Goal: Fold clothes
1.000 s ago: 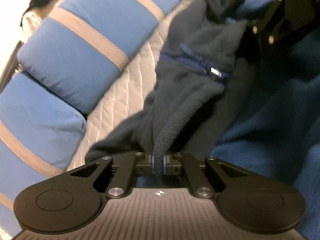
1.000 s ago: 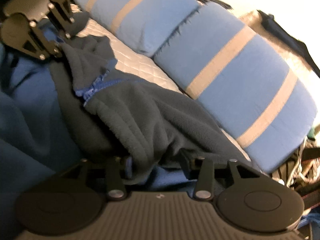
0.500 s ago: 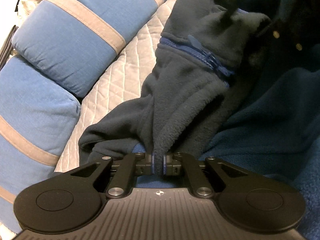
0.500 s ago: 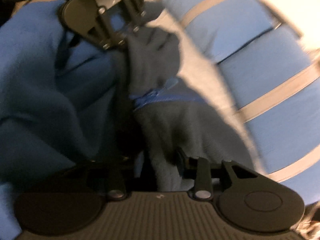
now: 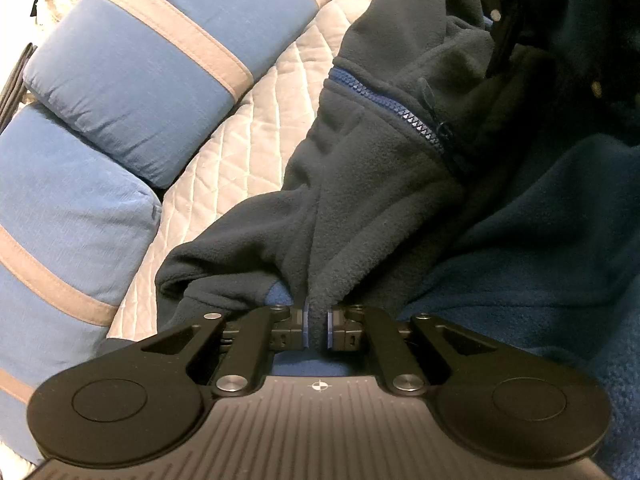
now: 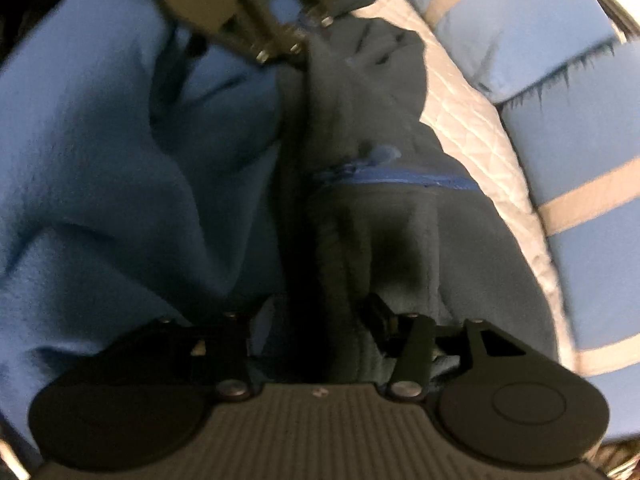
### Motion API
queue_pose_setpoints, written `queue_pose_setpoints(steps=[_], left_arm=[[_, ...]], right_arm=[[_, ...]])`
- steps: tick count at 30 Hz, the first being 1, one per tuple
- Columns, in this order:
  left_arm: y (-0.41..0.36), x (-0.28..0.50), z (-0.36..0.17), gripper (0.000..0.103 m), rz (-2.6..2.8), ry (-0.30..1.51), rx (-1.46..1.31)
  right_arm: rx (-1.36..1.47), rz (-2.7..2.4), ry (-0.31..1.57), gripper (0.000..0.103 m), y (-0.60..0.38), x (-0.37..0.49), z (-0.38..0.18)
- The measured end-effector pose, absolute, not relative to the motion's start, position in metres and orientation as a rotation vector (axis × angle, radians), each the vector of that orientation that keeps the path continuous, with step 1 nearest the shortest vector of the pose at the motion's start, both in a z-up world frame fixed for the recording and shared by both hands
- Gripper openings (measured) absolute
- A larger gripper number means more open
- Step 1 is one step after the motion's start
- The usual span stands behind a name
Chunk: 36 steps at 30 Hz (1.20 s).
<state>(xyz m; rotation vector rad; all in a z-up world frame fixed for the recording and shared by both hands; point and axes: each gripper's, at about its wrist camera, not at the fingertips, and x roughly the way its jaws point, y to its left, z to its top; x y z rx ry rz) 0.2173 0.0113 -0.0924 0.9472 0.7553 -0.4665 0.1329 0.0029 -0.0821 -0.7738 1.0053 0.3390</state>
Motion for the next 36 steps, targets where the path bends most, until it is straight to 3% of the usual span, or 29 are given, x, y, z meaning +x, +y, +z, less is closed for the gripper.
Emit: queue_pose_setpoints(steps=[2, 3, 6, 12, 14, 18, 36], left_arm=[[0.011, 0.216, -0.092, 0.008, -0.466, 0.759, 0.944], [0.012, 0.216, -0.092, 0.008, -0.466, 0.76, 0.942], [0.012, 0.215, -0.092, 0.008, -0.465, 0.757, 0.94], [0.013, 0.206, -0.071, 0.017, -0.447, 0.625, 0.866], [0.014, 0.198, -0.055, 0.045, -0.446, 0.533, 0.8], [0.014, 0.182, -0.033, 0.066, -0.554, 0.399, 0.661], [-0.04, 0.168, -0.087, 0.068, -0.504, 0.299, 1.075]], right_arm=[[-0.831, 0.322, 1.0, 0.045, 0.009, 0.129, -0.085], [-0.86, 0.313, 0.998, 0.032, 0.012, 0.127, -0.086], [-0.935, 0.258, 0.96, 0.018, 0.015, 0.12, -0.087], [-0.829, 0.13, 0.849, 0.015, 0.005, 0.112, -0.062], [-0.768, 0.111, 0.832, 0.015, -0.003, 0.112, -0.053], [-0.701, 0.093, 0.807, 0.015, -0.013, 0.113, -0.037], [-0.56, 0.066, 0.741, 0.014, -0.037, 0.119, 0.0]])
